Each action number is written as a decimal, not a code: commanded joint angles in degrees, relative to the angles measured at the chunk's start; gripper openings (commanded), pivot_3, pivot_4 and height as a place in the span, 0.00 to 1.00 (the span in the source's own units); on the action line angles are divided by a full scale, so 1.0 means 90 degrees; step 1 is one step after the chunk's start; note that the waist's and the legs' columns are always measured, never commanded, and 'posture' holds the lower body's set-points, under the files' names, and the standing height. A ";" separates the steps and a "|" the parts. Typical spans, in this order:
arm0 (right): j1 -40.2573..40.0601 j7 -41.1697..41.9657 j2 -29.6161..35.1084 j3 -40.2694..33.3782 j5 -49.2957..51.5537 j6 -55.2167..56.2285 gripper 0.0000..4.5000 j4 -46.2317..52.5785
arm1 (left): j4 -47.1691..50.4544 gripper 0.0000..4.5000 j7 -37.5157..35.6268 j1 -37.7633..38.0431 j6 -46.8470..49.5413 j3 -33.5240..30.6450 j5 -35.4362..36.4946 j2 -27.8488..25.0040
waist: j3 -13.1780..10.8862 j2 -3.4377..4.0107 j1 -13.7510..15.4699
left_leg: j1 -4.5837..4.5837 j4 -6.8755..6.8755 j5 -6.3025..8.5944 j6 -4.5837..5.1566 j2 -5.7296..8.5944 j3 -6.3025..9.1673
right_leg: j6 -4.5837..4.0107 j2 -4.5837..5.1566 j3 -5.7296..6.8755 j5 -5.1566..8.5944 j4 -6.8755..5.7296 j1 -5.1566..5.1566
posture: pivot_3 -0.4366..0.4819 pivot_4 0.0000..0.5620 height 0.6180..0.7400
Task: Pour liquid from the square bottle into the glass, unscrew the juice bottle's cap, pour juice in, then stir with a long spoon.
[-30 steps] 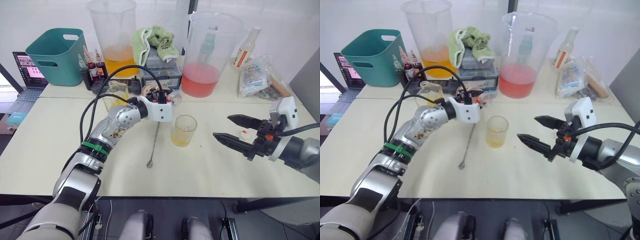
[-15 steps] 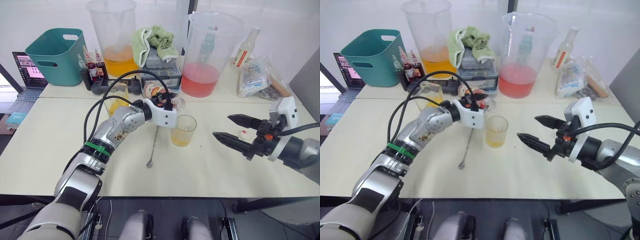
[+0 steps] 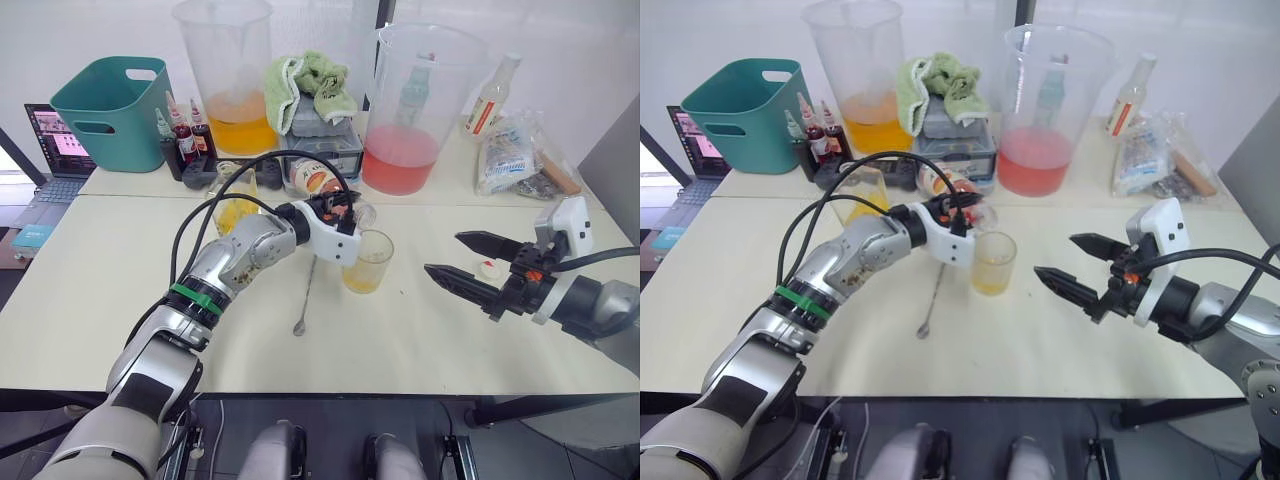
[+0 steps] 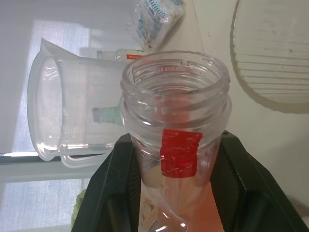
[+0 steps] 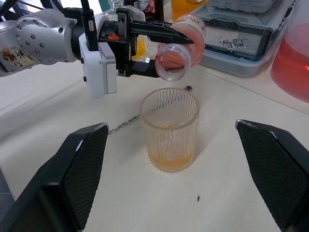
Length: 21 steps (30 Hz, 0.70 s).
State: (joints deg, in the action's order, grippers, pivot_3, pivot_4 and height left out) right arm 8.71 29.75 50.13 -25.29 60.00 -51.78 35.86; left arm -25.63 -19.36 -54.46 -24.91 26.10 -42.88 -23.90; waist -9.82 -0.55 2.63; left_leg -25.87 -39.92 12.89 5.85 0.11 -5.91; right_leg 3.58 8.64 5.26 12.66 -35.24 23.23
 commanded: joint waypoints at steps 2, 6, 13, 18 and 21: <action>0.0055 -0.0035 0.0008 -0.0088 0.0119 0.0105 0.99 0.0109 | 0.0242 0.36 0.0286 -0.0264 0.0020 -0.0067 -0.0110 0.0020 | 0.0000 0.0000 -0.0003 | 0.0000 0.0000 0.0000 0.0000 0.0000 0.0000 | 0.0000 0.0000 0.0000 0.0000 -0.0001 0.0000 | 0.48 0.27 0.99; 0.0127 -0.0109 -0.0005 -0.0073 0.0128 0.0095 0.99 0.0044 | 0.0253 0.36 0.0334 -0.0313 -0.0004 -0.0027 -0.0214 0.0041 | 0.0000 0.0000 -0.0002 | 0.0000 -0.0001 0.0000 0.0000 0.0000 0.0000 | 0.0000 0.0000 0.0000 0.0000 -0.0003 0.0000 | 0.48 0.27 0.99; 0.0085 -0.0104 0.0018 -0.0075 0.0114 0.0100 0.99 0.0029 | 0.0323 0.36 0.0370 -0.0395 -0.0179 0.0124 -0.0505 -0.0042 | 0.0000 0.0000 0.0000 | 0.0000 -0.0002 0.0000 0.0000 0.0000 -0.0001 | 0.0000 0.0000 0.0000 0.0000 -0.0004 0.0000 | 0.48 0.27 0.99; 0.0053 -0.0078 0.0033 -0.0081 0.0092 0.0094 0.99 0.0008 | 0.0274 0.36 0.0400 -0.0424 -0.0174 0.0149 -0.0548 -0.0072 | 0.0000 0.0000 -0.0017 | 0.0000 -0.0002 0.0000 0.0001 0.0000 -0.0001 | 0.0000 0.0000 0.0000 0.0000 -0.0009 0.0002 | 0.48 0.27 0.99; 0.0071 -0.0093 0.0023 -0.0068 0.0093 0.0093 0.99 -0.0001 | 0.0296 0.36 0.0404 -0.0454 -0.0163 0.0166 -0.0628 -0.0105 | 0.0000 0.0000 -0.0015 | 0.0000 -0.0003 0.0000 0.0001 0.0000 -0.0001 | 0.0001 0.0000 0.0000 0.0000 -0.0010 0.0002 | 0.48 0.27 0.99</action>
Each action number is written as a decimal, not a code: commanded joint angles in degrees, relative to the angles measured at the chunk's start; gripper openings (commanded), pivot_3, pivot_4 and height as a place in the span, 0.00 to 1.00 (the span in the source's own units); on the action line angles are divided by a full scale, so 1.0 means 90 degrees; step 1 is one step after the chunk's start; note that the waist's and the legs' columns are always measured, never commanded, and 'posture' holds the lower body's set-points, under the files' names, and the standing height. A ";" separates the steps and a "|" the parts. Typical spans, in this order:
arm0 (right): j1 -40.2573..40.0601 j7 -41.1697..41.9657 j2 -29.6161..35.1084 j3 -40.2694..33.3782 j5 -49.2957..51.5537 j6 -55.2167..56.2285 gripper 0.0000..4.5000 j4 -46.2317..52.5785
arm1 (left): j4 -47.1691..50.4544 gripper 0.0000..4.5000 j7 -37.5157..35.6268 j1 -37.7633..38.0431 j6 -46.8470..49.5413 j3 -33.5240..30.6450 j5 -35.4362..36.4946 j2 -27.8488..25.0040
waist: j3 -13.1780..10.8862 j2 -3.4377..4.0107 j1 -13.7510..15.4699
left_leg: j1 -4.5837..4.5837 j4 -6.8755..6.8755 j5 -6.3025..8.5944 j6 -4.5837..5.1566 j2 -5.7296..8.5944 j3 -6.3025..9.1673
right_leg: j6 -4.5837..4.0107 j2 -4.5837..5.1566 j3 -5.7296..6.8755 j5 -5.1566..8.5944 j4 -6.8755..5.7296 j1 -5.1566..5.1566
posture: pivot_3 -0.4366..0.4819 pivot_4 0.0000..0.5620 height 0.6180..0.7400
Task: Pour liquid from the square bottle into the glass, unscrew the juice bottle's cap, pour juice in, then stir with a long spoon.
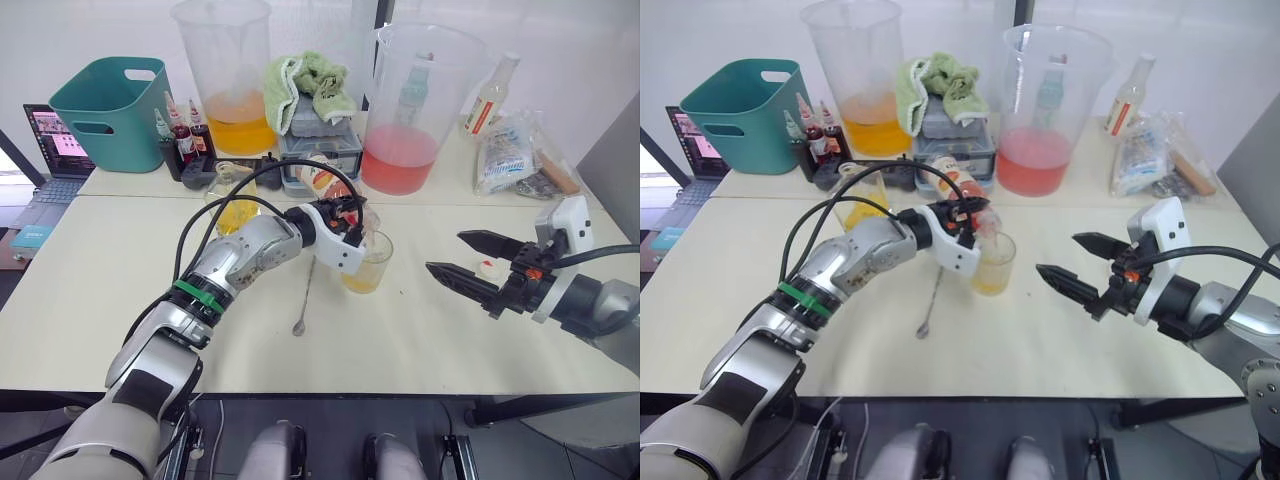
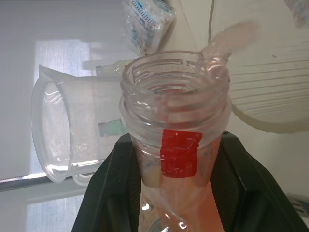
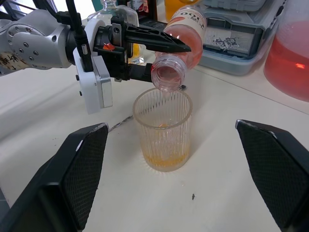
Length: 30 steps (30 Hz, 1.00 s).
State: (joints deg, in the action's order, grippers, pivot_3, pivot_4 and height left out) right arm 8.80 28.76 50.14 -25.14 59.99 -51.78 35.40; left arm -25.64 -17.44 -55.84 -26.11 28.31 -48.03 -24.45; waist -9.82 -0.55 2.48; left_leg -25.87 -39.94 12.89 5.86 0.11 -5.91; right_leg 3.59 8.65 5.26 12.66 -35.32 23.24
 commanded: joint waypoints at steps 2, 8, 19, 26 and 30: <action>0.0072 0.0011 0.0007 -0.0079 0.0114 0.0092 0.99 0.0042 | 0.0322 0.36 0.0201 -0.0327 -0.0037 -0.0073 -0.0105 -0.0050 | 0.0000 0.0000 0.0002 | 0.0000 -0.0001 0.0000 0.0000 0.0000 0.0000 | 0.0000 0.0000 0.0000 0.0000 0.0000 0.0000 | 0.48 0.27 0.99; 0.0071 0.0010 0.0007 -0.0084 0.0143 0.0079 0.99 0.0037 | 0.0371 0.36 0.0179 -0.0332 -0.0013 -0.0098 -0.0123 -0.0021 | 0.0000 0.0000 0.0001 | 0.0000 -0.0003 0.0000 0.0000 0.0000 0.0000 | 0.0000 0.0000 0.0000 0.0000 -0.0002 0.0000 | 0.48 0.27 0.99; 0.0110 0.0006 0.0014 -0.0045 0.0154 0.0069 0.99 -0.0006 | 0.0389 0.36 0.0150 -0.0351 0.0020 -0.0129 -0.0092 0.0001 | 0.0000 0.0000 0.0001 | 0.0000 -0.0010 0.0001 0.0001 0.0000 0.0000 | 0.0000 0.0001 -0.0001 0.0000 -0.0051 0.0002 | 0.48 0.27 0.99; 0.0198 -0.0001 0.0014 0.0009 0.0153 0.0068 0.99 -0.0052 | 0.0456 0.36 0.0165 -0.0375 0.0020 -0.0127 -0.0146 -0.0030 | 0.0000 0.0000 -0.0004 | 0.0000 -0.0018 0.0002 0.0004 -0.0001 0.0001 | 0.0000 0.0001 -0.0001 0.0000 -0.0058 0.0002 | 0.48 0.27 0.99; 0.0233 0.0002 0.0000 0.0039 0.0143 0.0065 0.99 -0.0068 | 0.0476 0.36 0.0152 -0.0371 0.0044 -0.0129 -0.0143 -0.0034 | 0.0000 0.0000 -0.0001 | 0.0000 -0.0020 0.0003 0.0004 0.0000 0.0002 | 0.0000 0.0001 -0.0001 0.0000 -0.0057 0.0002 | 0.48 0.27 0.99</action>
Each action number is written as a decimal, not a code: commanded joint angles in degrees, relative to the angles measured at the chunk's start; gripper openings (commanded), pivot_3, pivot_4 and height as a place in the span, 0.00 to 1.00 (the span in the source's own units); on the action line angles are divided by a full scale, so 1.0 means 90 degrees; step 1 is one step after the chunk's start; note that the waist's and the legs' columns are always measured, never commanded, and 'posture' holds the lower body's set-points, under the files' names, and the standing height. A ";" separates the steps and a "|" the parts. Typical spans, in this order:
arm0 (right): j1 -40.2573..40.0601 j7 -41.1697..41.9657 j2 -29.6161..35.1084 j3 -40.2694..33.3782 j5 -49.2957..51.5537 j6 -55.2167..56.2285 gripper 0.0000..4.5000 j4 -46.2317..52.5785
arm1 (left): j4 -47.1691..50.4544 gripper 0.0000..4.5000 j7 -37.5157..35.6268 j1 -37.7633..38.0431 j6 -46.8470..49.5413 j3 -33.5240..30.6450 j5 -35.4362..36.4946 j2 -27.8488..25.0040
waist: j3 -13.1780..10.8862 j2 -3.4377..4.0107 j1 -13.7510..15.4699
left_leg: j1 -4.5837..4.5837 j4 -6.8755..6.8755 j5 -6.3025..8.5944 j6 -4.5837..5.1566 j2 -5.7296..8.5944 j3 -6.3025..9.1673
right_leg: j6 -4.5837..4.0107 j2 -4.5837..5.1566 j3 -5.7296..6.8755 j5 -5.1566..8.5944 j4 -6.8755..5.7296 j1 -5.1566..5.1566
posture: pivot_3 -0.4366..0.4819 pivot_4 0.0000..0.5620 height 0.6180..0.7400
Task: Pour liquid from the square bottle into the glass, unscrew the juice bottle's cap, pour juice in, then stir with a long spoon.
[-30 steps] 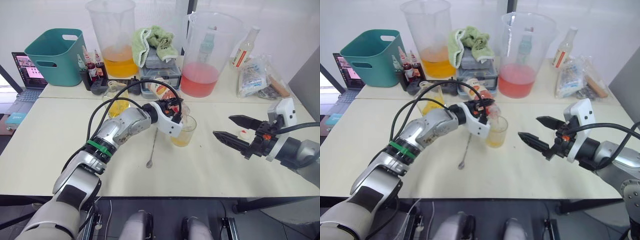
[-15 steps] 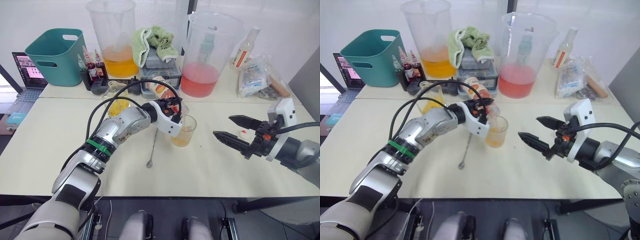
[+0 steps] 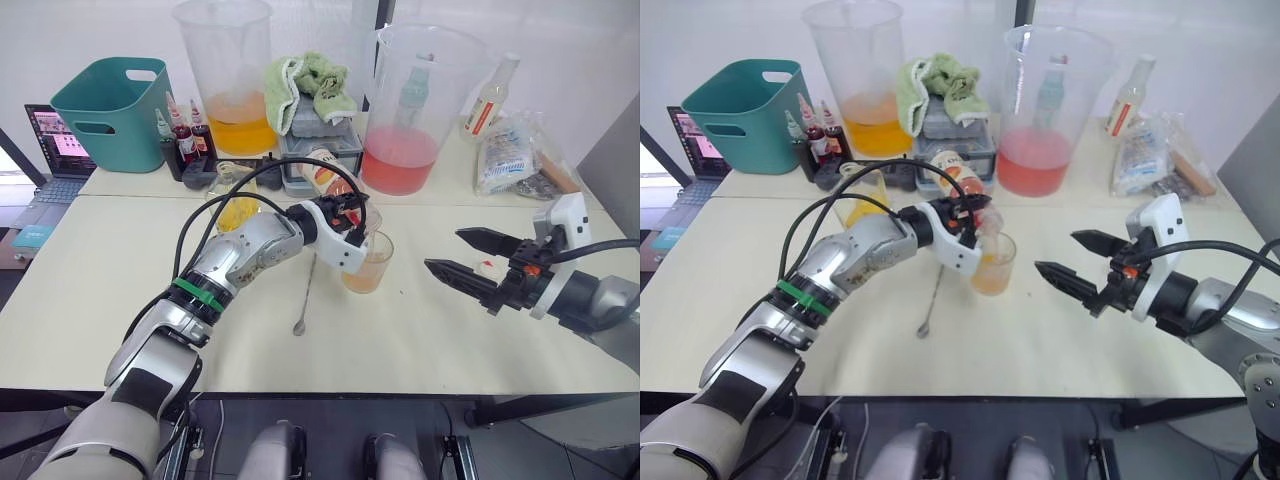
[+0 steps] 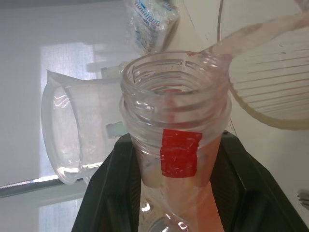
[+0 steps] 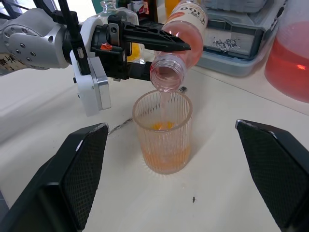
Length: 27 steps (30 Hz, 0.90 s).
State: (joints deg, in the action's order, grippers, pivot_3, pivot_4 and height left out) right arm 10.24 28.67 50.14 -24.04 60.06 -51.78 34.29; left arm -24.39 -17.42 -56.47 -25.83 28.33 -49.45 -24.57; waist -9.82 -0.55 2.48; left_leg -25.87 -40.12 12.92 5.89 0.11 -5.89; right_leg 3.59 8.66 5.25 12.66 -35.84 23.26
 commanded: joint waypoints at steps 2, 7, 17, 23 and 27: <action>0.0085 0.0010 0.0001 -0.0069 0.0133 0.0070 0.99 0.0048 | 0.0339 0.36 0.0145 -0.0305 0.0023 -0.0131 0.0018 -0.0020 | 0.0000 0.0000 -0.0003 | 0.0000 0.0000 0.0000 0.0000 0.0000 0.0000 | 0.0000 0.0000 0.0000 0.0000 -0.0001 0.0000 | 0.48 0.27 0.99; 0.0114 0.0020 0.0008 -0.0030 0.0127 0.0077 0.99 0.0025 | 0.0350 0.36 0.0143 -0.0318 0.0037 -0.0118 -0.0006 -0.0022 | 0.0000 0.0000 -0.0002 | 0.0000 -0.0001 0.0000 0.0000 0.0000 0.0000 | 0.0000 0.0000 0.0000 0.0000 -0.0001 0.0000 | 0.48 0.27 0.99; 0.0202 0.0051 0.0016 0.0066 0.0076 0.0095 0.99 -0.0042 | 0.0373 0.36 0.0117 -0.0303 0.0108 -0.0144 0.0028 -0.0018 | 0.0000 0.0000 -0.0002 | 0.0000 -0.0002 0.0000 0.0000 0.0000 0.0000 | 0.0000 0.0000 0.0000 0.0000 -0.0002 0.0000 | 0.48 0.27 0.99; 0.0231 0.0081 0.0025 0.0082 0.0054 0.0100 0.99 -0.0066 | 0.0440 0.36 -0.0483 -0.0175 0.0350 -0.0348 0.0739 0.0113 | 0.0000 0.0000 -0.0004 | 0.0000 -0.0003 0.0000 0.0001 0.0000 0.0000 | 0.0000 0.0000 0.0000 0.0000 -0.0002 0.0000 | 0.48 0.27 0.99; 0.0246 0.0111 0.0020 0.0097 0.0024 0.0111 0.99 -0.0085 | 0.0574 0.36 -0.0811 -0.0120 0.0490 -0.0474 0.1212 0.0170 | 0.0000 0.0000 -0.0016 | 0.0000 -0.0003 0.0000 0.0000 -0.0001 0.0000 | 0.0000 0.0000 0.0000 0.0000 -0.0002 0.0001 | 0.48 0.27 0.99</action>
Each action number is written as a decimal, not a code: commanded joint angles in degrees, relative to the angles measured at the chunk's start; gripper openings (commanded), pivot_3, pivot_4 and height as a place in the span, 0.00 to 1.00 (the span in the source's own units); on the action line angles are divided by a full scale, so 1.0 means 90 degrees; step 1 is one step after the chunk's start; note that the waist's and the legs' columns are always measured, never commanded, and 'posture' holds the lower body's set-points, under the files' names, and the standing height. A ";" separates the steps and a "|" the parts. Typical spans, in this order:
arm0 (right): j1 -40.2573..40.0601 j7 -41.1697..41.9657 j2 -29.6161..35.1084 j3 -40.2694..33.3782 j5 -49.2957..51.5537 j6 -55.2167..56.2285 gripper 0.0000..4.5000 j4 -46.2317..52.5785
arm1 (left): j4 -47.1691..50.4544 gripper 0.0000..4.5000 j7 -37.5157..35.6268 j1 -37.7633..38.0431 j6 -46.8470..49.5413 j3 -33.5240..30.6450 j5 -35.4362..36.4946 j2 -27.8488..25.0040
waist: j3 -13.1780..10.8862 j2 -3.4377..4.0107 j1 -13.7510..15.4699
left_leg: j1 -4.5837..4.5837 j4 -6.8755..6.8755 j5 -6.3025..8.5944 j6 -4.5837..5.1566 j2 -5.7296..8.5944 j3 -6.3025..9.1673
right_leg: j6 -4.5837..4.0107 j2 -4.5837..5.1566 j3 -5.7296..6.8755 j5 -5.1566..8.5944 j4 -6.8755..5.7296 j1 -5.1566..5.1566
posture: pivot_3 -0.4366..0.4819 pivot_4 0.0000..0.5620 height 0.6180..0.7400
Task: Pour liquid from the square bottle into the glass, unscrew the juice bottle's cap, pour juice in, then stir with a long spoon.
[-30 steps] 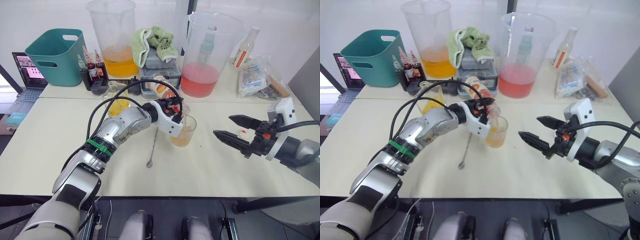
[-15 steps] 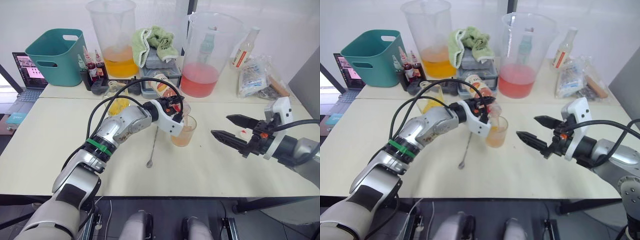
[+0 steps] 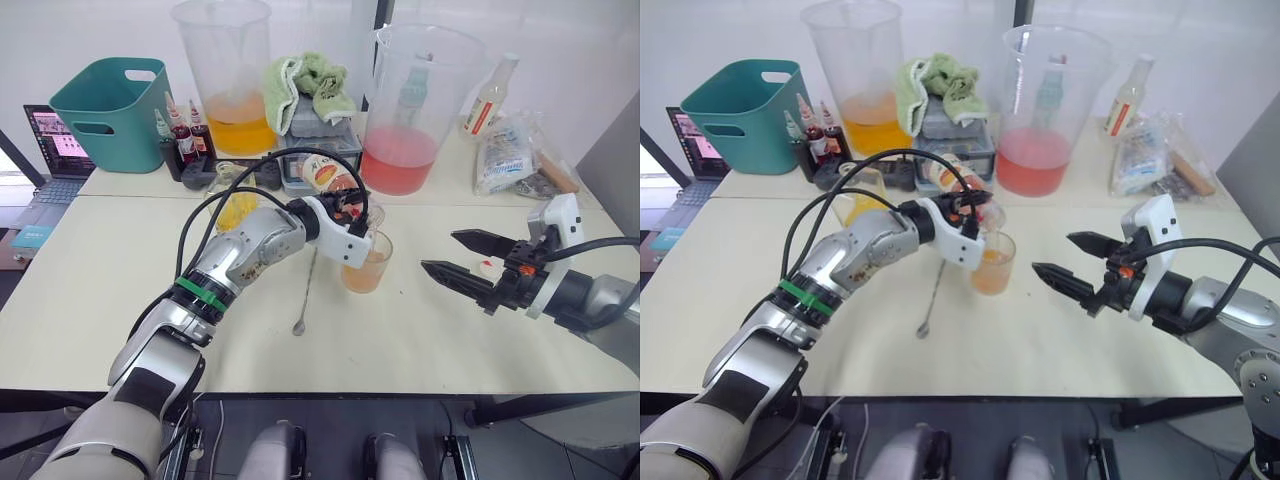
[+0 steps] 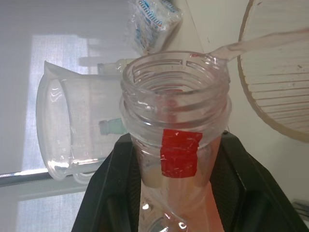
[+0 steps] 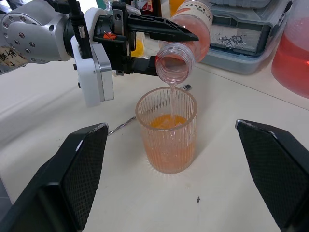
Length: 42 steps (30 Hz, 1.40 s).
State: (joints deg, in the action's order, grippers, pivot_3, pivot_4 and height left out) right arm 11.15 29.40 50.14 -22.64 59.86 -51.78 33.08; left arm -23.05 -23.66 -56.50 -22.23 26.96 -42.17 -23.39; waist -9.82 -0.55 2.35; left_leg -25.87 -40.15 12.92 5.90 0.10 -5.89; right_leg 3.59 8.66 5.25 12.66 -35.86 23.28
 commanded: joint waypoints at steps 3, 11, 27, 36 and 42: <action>0.0165 0.0058 0.0019 -0.0050 0.0040 0.0107 0.99 0.0038 | 0.0535 0.36 -0.0437 -0.0087 0.0334 -0.0496 0.0873 0.0118 | 0.0000 0.0000 -0.0001 | 0.0000 -0.0001 0.0000 0.0000 0.0000 0.0000 | 0.0000 0.0000 0.0000 0.0000 0.0001 0.0000 | 0.48 0.27 0.99; 0.0305 0.0199 0.0068 0.0009 0.0015 0.0111 0.99 -0.0081 | 0.0942 0.36 -0.1076 -0.0018 0.1371 -0.1161 0.2169 0.0353 | 0.0000 0.0000 -0.0009 | 0.0000 -0.0007 0.0000 0.0000 0.0000 0.0002 | 0.0000 0.0000 0.0000 0.0000 0.0000 -0.0001 | 0.48 0.27 0.99; 0.1481 0.1855 0.0432 0.0804 -0.0491 0.0206 0.99 -0.1236 | 0.2951 0.36 -0.1153 0.0007 0.6731 -0.3480 0.5029 0.0662 | 0.0000 0.0000 -0.0043 | 0.0000 -0.0016 -0.0003 -0.0005 0.0000 0.0007 | 0.0001 -0.0007 -0.0001 0.0001 -0.0009 -0.0002 | 0.48 0.27 0.99; 0.1941 0.2865 0.0227 0.1434 -0.0707 0.0281 0.99 -0.1716 | 0.4892 0.36 -0.1066 0.0728 0.9475 -0.4231 0.6309 0.0079 | 0.0000 0.0000 -0.0036 | 0.0002 -0.0016 -0.0008 -0.0013 0.0000 0.0015 | 0.0001 -0.0010 -0.0002 0.0001 -0.0011 -0.0007 | 0.48 0.27 0.99; 0.2081 0.3183 -0.0049 0.1794 -0.0909 0.0327 0.99 -0.1861 | 0.5597 0.36 -0.0851 0.0932 1.0793 -0.4998 0.6953 -0.0247 | -0.0001 -0.0001 -0.0045 | 0.0002 -0.0016 -0.0010 -0.0019 0.0001 0.0020 | 0.0000 -0.0012 -0.0003 0.0001 -0.0009 -0.0007 | 0.48 0.27 0.99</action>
State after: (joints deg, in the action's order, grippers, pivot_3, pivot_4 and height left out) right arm 28.62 57.01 49.82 -5.84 51.86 -50.28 16.11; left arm 23.69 -31.92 -47.93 73.17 -15.46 18.69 -24.22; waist -9.82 -0.56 1.95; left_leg -25.85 -40.27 12.82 5.70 0.12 -5.71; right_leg 3.59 8.54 5.22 12.67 -35.95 23.23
